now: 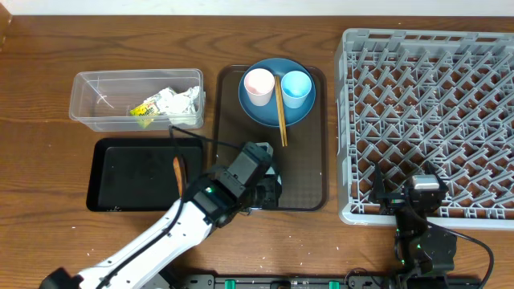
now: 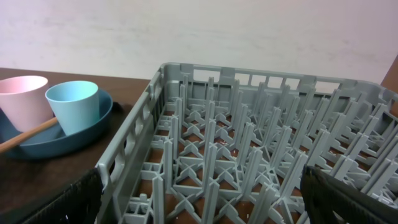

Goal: Sort waste into correct bins and load items into the dishwasher rack
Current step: 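Move the left gripper to the light-blue rice bowl and grasp its rim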

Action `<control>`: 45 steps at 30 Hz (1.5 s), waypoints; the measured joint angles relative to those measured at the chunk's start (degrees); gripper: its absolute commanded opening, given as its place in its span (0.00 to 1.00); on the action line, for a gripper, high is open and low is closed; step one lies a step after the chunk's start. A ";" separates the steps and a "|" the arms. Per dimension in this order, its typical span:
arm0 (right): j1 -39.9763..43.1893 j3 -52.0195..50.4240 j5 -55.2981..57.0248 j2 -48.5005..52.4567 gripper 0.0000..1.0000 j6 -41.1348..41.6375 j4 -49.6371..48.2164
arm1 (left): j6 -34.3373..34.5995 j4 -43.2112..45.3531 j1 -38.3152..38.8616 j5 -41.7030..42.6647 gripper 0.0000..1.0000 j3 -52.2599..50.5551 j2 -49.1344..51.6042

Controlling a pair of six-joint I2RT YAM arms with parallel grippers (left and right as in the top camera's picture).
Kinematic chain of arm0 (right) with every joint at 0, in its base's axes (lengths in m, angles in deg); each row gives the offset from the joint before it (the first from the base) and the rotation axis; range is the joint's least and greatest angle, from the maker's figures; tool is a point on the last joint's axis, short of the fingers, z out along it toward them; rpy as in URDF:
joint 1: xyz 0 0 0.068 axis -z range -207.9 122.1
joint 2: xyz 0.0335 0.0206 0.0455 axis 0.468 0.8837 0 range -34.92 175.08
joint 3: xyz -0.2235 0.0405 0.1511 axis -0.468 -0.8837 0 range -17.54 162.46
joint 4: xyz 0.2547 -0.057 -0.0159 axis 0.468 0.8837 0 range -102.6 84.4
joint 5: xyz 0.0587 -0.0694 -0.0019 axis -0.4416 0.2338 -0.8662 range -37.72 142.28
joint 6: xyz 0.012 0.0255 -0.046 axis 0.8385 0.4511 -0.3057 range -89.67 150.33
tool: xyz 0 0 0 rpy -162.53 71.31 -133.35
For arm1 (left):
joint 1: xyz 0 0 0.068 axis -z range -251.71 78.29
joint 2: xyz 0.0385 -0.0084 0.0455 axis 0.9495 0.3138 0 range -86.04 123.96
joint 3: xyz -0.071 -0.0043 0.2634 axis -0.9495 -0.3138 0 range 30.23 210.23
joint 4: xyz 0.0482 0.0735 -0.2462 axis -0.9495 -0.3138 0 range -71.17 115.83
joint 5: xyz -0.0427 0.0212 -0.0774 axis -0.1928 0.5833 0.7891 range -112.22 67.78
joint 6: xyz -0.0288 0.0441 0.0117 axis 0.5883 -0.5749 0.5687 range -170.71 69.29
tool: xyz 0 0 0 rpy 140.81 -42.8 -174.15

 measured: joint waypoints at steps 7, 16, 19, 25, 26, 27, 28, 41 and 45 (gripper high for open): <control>0.00 0.00 0.00 0.00 0.99 0.00 0.00 | -0.04 1.64 3.34 -6.99 0.33 0.00 1.99; 0.00 0.00 0.00 0.00 0.99 0.00 0.00 | -0.72 4.33 7.78 -14.14 0.34 0.00 6.38; 0.00 0.00 0.00 0.00 0.99 0.00 0.00 | -0.87 5.27 8.04 -14.99 0.34 0.00 8.39; 0.00 0.00 0.00 0.00 0.99 0.02 0.00 | -0.90 7.61 8.07 -15.65 0.34 0.00 12.94; 0.00 0.00 0.00 0.00 0.99 0.02 0.00 | -0.90 7.76 8.07 -15.80 0.34 0.00 13.64; 0.00 0.00 0.00 0.00 0.99 0.00 0.00 | -0.92 7.80 8.07 -15.89 0.34 0.00 14.16; 0.00 0.00 0.00 0.00 0.99 0.02 0.00 | -0.90 7.80 8.07 -16.02 0.34 0.00 14.78; 0.00 0.00 0.00 0.00 0.99 0.00 0.00 | -1.01 8.02 8.11 -19.67 0.11 0.00 15.98; 0.00 0.00 0.00 0.00 0.99 0.02 0.00 | -1.20 7.98 8.11 -20.92 0.11 0.00 15.98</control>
